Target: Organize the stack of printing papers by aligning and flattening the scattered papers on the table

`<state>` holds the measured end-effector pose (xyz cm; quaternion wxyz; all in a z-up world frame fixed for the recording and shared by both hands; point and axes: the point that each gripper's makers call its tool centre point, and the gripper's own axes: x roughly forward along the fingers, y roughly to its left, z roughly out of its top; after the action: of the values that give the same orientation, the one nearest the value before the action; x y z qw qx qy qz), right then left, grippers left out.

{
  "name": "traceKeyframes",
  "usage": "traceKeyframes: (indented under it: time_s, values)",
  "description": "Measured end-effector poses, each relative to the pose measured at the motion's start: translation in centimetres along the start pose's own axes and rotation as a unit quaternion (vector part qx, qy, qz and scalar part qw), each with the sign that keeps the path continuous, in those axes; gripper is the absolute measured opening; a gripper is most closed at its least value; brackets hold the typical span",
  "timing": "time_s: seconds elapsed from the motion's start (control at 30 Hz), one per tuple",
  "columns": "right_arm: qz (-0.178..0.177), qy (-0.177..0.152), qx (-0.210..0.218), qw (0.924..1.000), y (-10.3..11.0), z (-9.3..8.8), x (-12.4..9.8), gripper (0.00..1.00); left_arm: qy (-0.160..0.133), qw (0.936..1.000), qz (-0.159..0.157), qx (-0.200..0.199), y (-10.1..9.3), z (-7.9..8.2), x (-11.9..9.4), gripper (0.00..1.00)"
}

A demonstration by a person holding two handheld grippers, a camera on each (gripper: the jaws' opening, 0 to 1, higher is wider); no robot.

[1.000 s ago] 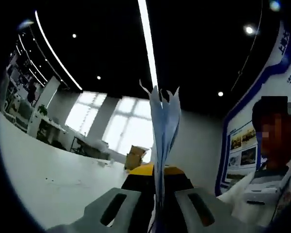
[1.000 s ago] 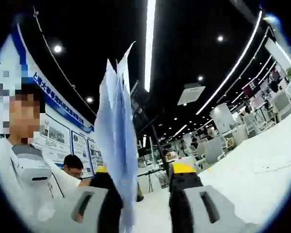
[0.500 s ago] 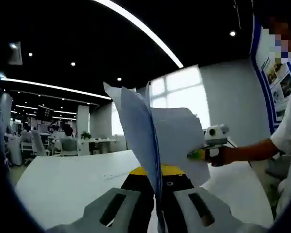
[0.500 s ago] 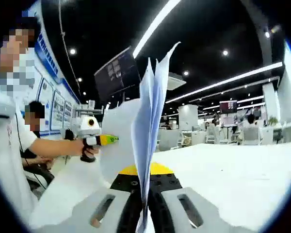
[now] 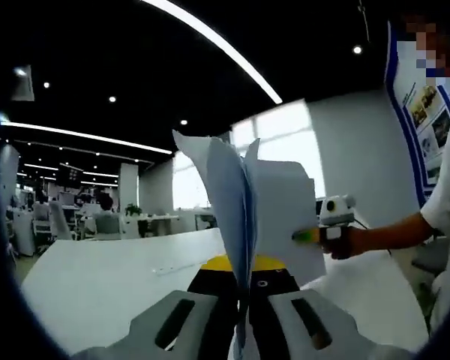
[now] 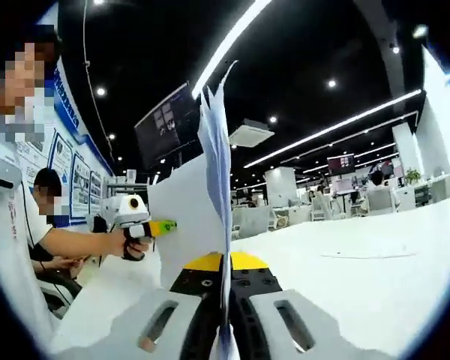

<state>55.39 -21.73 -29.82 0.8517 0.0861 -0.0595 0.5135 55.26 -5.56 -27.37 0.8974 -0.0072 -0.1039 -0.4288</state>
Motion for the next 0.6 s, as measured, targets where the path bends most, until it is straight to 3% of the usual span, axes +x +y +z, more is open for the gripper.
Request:
traceKeyframes:
  time_s: [0.07, 0.1, 0.13, 0.17, 0.23, 0.27, 0.3, 0.33, 0.4, 0.53, 0.6]
  values:
    - [0.003, -0.01, 0.001, 0.9999, 0.1, 0.1, 0.0, 0.03, 0.003, 0.9999, 0.011, -0.011, 0.6, -0.1, -0.1, 0.11]
    - [0.003, -0.009, 0.001, 1.0, 0.0, 0.0, 0.0, 0.11, 0.012, 0.9995, 0.017, -0.025, 0.9, -0.7, -0.2, 0.17]
    - [-0.02, 0.021, 0.02, 0.9994, -1.0, -1.6, -0.1, 0.2, 0.041, 0.9978, 0.024, -0.047, 1.3, -2.5, -0.5, 0.21]
    - [-0.022, 0.033, 0.024, 0.9989, -1.2, -2.4, -0.2, 0.2, 0.047, 0.9972, 0.027, -0.051, 1.6, -3.3, -0.8, 0.22]
    - [-0.012, 0.018, 0.023, 0.9995, -0.8, -1.8, 0.0, 0.12, 0.015, 0.9978, 0.027, -0.059, 1.7, -2.7, -1.1, 0.2]
    - [0.003, 0.017, 0.019, 0.9997, 0.0, -1.4, 0.1, 0.03, 0.019, 0.9979, 0.024, -0.057, 1.6, -2.6, -1.1, 0.13]
    - [0.033, 0.024, -0.006, 0.9992, 1.1, -1.2, 0.2, 0.0, 0.014, 0.9988, 0.002, -0.048, 0.8, -2.1, -0.9, 0.07]
    - [0.021, 0.019, -0.001, 0.9996, 1.2, -0.7, 0.5, 0.0, 0.016, 0.999, 0.003, -0.043, 0.5, -1.8, -0.7, 0.06]
    - [0.009, 0.005, -0.034, 0.9994, 0.9, 0.0, 0.6, 0.0, 0.01, 0.9998, 0.009, -0.011, 0.4, -1.4, -0.6, 0.07]
    - [-0.001, 0.017, -0.019, 0.9997, -0.2, -2.4, 0.4, 0.0, 0.042, 0.9976, 0.019, -0.051, 0.8, -4.1, -0.9, 0.07]
    - [0.001, 0.019, -0.031, 0.9994, 0.6, -1.1, 0.4, 0.0, 0.034, 0.9987, 0.018, -0.032, 0.0, -2.8, -0.6, 0.06]
